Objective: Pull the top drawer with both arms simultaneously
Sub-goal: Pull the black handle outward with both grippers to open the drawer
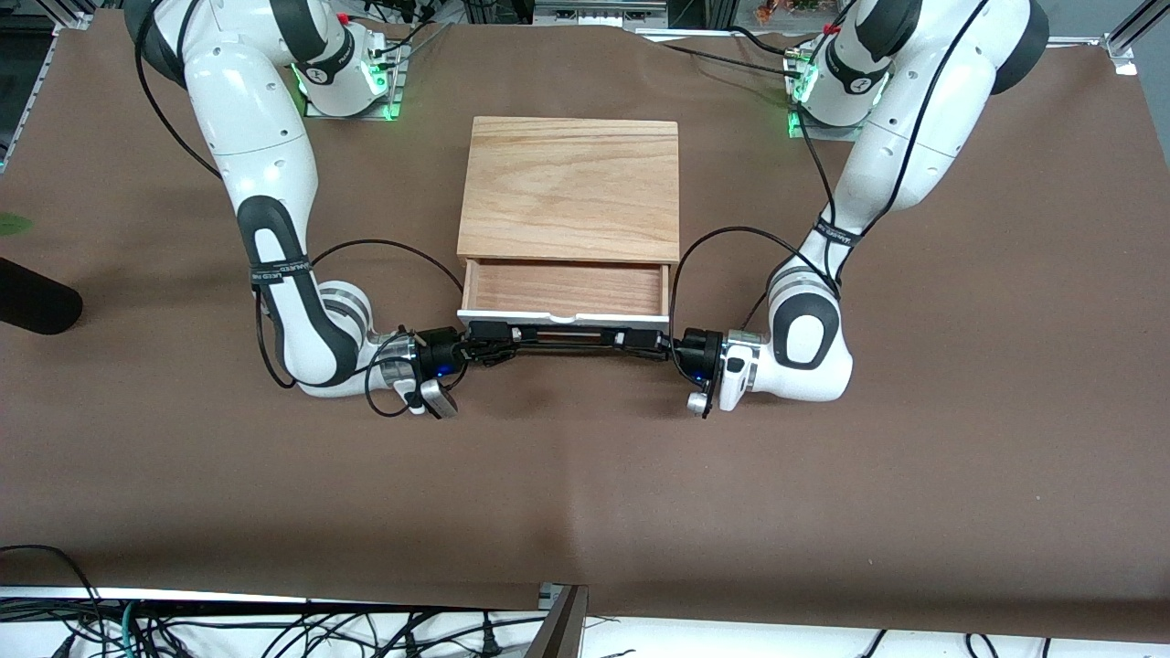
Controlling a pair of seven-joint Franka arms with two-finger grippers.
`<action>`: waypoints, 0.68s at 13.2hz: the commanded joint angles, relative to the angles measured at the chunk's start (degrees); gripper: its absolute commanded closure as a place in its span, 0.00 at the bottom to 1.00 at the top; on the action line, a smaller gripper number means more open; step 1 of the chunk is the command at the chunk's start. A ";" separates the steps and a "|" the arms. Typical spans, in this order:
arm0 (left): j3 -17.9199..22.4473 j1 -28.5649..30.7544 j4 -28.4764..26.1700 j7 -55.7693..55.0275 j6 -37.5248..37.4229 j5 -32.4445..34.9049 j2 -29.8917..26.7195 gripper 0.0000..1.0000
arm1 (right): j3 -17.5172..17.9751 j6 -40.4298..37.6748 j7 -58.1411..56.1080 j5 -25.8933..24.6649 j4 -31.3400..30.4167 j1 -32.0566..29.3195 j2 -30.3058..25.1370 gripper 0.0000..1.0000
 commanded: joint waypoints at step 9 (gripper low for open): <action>-0.66 0.86 3.17 -7.52 -3.91 -1.60 -1.46 0.00 | -0.71 6.69 3.91 2.51 11.95 -5.05 6.64 0.83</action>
